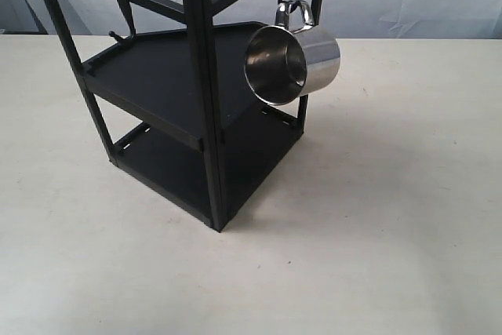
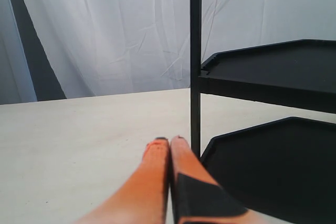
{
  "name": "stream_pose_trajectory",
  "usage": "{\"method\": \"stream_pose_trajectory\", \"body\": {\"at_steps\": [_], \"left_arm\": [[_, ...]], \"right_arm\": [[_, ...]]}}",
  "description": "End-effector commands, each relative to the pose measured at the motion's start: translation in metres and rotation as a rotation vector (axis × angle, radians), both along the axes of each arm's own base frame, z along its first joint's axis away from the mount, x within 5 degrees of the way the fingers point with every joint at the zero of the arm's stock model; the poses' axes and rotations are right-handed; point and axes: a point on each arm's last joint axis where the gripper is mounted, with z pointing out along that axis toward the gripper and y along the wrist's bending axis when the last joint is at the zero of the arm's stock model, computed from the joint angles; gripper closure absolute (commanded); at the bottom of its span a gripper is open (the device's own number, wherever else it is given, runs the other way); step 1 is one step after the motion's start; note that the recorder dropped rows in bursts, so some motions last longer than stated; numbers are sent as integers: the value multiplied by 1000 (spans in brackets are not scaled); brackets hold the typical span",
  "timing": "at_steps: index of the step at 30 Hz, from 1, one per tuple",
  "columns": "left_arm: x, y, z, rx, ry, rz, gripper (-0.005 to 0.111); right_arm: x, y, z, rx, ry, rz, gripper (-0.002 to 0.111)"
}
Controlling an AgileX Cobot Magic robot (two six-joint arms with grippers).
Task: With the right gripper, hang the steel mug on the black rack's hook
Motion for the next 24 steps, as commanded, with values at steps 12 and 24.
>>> {"method": "stream_pose_trajectory", "body": {"at_steps": [12,24], "left_arm": [[0,0,1,-2,-10,-5,105],[0,0,1,-2,-10,-5,105]], "right_arm": [[0,0,-2,-14,-6,-4,108],[0,0,-2,-14,2,-3,108]]}}
